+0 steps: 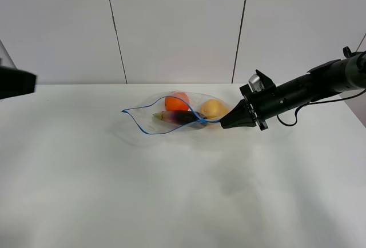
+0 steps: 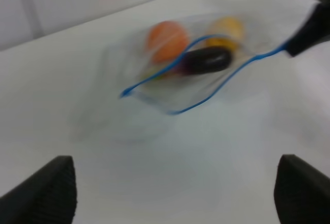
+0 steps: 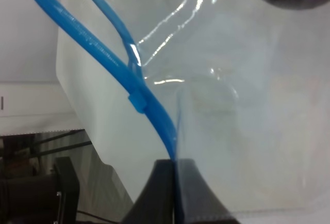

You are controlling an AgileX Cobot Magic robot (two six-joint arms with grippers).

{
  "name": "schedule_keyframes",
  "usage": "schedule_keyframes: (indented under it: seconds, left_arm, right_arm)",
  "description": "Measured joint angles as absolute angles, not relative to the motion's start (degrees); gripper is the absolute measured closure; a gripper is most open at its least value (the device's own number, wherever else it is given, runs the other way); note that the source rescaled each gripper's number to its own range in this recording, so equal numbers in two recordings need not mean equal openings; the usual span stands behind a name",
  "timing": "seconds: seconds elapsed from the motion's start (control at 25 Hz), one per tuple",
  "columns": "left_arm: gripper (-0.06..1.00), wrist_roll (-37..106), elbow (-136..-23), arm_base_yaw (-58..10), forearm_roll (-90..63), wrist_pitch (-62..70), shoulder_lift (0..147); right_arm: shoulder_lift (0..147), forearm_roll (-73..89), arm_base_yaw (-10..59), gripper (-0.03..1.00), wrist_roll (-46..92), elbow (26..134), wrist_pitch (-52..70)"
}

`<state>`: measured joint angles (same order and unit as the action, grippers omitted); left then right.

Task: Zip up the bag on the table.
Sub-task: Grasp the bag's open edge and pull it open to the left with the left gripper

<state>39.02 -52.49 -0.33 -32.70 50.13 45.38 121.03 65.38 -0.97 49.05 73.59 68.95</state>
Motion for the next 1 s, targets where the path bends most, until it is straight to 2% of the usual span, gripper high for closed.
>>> schedule_keyframes:
  seconds: [0.2,0.36,0.8,1.0]
  left_arm:
    - [-0.06,62.14,-52.77,-1.8,-54.81,44.99,60.04]
    - [-0.06,73.81,-52.82,-8.05,-65.11,39.14,68.88]
    - [-0.06,93.66,-56.11,-29.85,-67.78,12.99,88.2]
    - [-0.06,103.44,-59.66,-36.36,-67.95,2.44,96.76]
  right_arm:
    - [121.01,65.75,-0.97,0.97,46.98,73.59,68.95]
    - [121.01,68.71,-0.97,0.97,45.98,73.59,68.95]
    - [121.01,69.85,-0.97,0.97,45.8,73.59,68.95]
    - [121.01,69.85,-0.97,0.97,45.8,73.59,68.95]
